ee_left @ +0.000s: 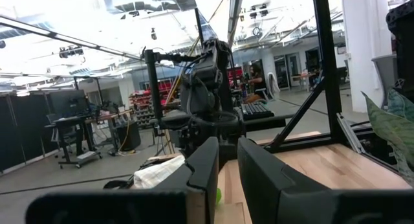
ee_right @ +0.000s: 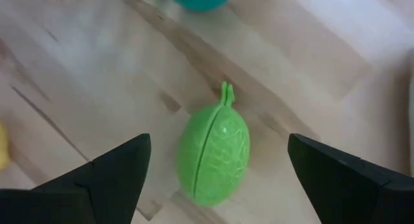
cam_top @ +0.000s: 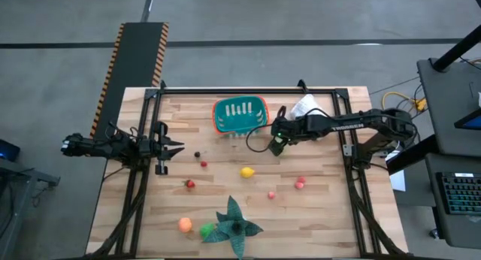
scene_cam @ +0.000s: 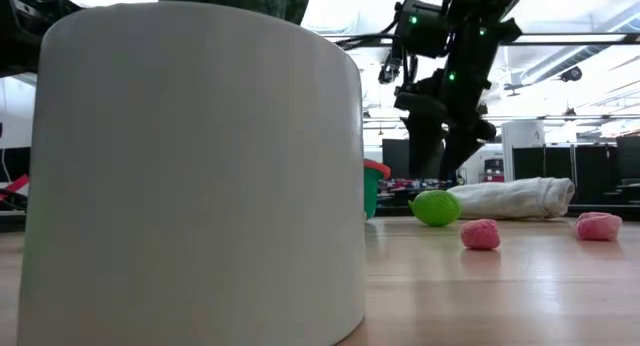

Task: Pick and placing Produce into tupperware
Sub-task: Put the green cantaloupe toy into the bin

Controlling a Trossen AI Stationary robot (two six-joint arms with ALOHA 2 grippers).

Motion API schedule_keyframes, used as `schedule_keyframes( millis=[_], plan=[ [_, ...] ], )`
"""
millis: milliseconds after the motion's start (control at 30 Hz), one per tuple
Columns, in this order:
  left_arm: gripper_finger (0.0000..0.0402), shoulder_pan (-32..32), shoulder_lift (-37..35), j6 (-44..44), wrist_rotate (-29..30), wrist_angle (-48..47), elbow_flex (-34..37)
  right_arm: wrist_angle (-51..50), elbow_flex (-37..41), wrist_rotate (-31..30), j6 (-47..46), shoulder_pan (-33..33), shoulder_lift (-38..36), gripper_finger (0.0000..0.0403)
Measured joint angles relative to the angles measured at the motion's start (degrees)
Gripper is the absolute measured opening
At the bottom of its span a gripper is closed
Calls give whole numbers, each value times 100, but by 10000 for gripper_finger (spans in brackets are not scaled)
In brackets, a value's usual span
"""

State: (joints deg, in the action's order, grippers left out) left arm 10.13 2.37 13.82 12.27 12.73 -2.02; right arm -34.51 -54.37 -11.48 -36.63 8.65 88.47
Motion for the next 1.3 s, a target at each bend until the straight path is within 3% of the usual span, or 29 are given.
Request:
schedule_keyframes(
  millis=[433,767,1300],
  plan=[
    [46,0,2,0,0,11,0,263,29,357,7,-38,893,357],
    [46,0,2,-2,0,9,2,339,29,397,18,-38,958,352],
    [46,0,2,4,0,7,2,339,29,395,20,-38,952,248]
  ],
)
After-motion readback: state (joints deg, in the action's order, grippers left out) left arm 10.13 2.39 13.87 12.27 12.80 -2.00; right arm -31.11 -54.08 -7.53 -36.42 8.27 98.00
